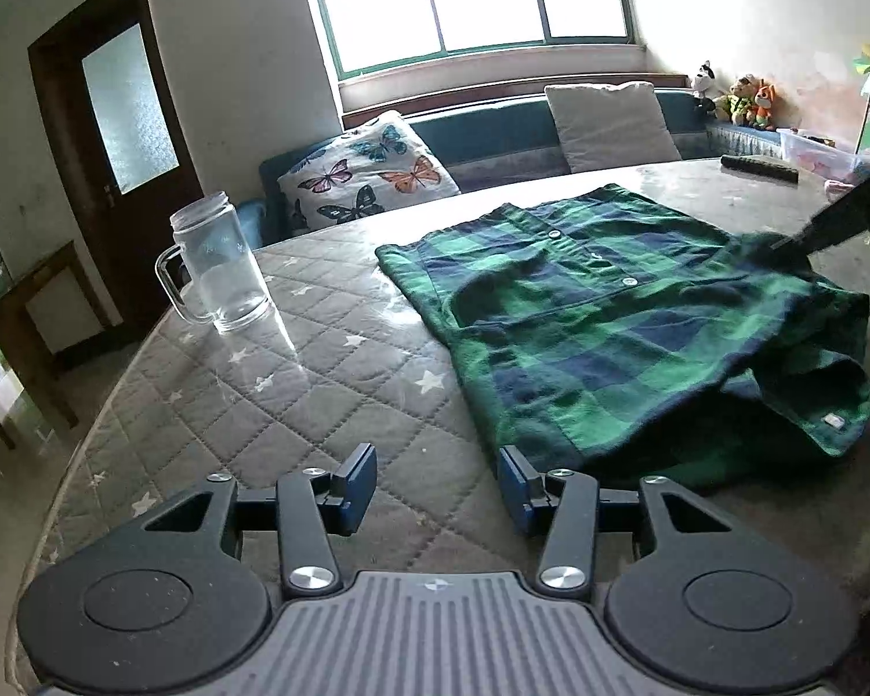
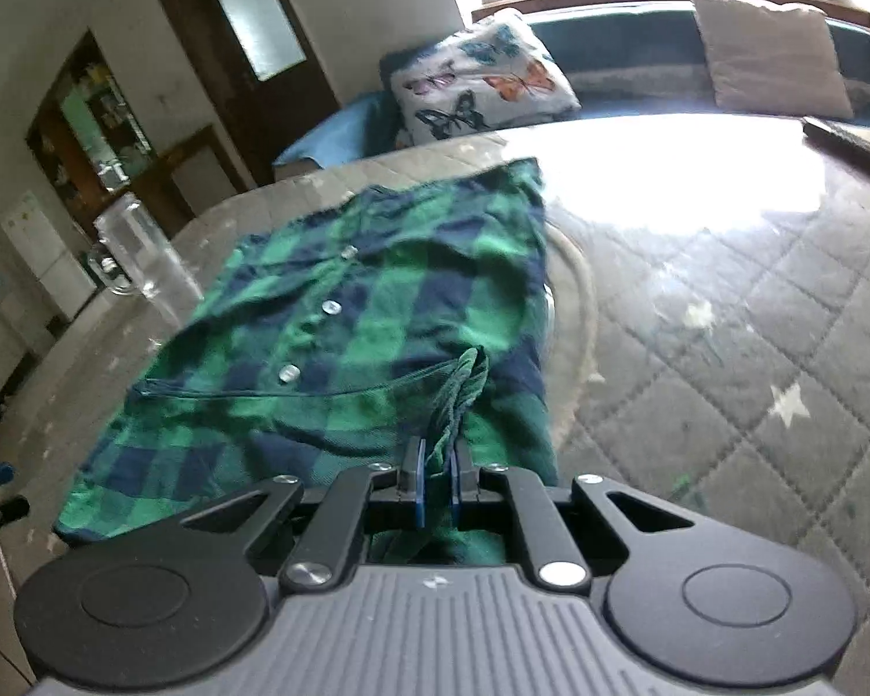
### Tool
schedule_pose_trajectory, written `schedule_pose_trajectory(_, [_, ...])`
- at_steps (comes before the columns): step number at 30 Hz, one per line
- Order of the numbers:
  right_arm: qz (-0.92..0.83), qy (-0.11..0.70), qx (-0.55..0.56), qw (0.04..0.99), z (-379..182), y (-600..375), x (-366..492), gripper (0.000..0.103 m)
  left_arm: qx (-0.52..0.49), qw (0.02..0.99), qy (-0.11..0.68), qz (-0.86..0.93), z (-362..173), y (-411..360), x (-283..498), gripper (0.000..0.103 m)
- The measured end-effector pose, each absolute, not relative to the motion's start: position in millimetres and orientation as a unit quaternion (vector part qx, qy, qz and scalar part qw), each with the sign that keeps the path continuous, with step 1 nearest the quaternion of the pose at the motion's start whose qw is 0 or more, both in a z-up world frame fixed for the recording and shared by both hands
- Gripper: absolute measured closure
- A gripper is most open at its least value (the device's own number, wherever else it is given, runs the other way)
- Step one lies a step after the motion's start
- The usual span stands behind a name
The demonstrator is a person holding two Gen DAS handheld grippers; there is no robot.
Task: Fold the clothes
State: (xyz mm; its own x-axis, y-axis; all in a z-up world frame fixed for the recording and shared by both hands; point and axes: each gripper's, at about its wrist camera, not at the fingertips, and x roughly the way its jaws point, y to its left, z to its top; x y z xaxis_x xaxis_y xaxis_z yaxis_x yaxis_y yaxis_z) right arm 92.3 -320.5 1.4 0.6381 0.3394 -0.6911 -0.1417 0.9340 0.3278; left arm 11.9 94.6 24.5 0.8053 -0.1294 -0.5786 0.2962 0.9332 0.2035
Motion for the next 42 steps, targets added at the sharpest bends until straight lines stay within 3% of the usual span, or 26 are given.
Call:
schedule_pose_trajectory(5, [0.106, 0.395, 0.078, 0.909, 7.0, -318.8, 91.3, 0.091, 0.12, 0.94, 0.29, -0.132, 25.2, 79.7, 42.4, 0.074])
schedule_pose_trajectory(8, [0.104, 0.376, 0.064, 0.919, 18.1, -319.2, 91.4, 0.091, 0.117, 0.938, 0.291, -0.151, 22.6, 63.5, 64.4, 0.076])
schedule_pose_trajectory(20, [0.138, 0.403, 0.023, 0.904, -8.6, -302.3, 119.6, 0.093, 0.136, 0.925, 0.307, -0.177, 2.8, 28.5, 108.2, 0.077])
schedule_pose_trajectory(28, [0.177, 0.392, -0.003, 0.903, 10.7, -304.6, 76.5, 0.091, 0.141, 0.925, 0.304, -0.178, 0.6, 27.8, 102.7, 0.076])
schedule_pose_trajectory(39, [0.182, 0.388, -0.047, 0.902, 17.9, -304.8, 36.0, 0.09, 0.22, 0.901, 0.28, -0.246, -7.9, -1.0, 43.1, 0.075])
schedule_pose_trajectory(42, [0.207, 0.369, -0.046, 0.905, 24.8, -290.7, 40.1, 0.084, 0.236, 0.9, 0.261, -0.259, -2.5, -11.5, 33.3, 0.075])
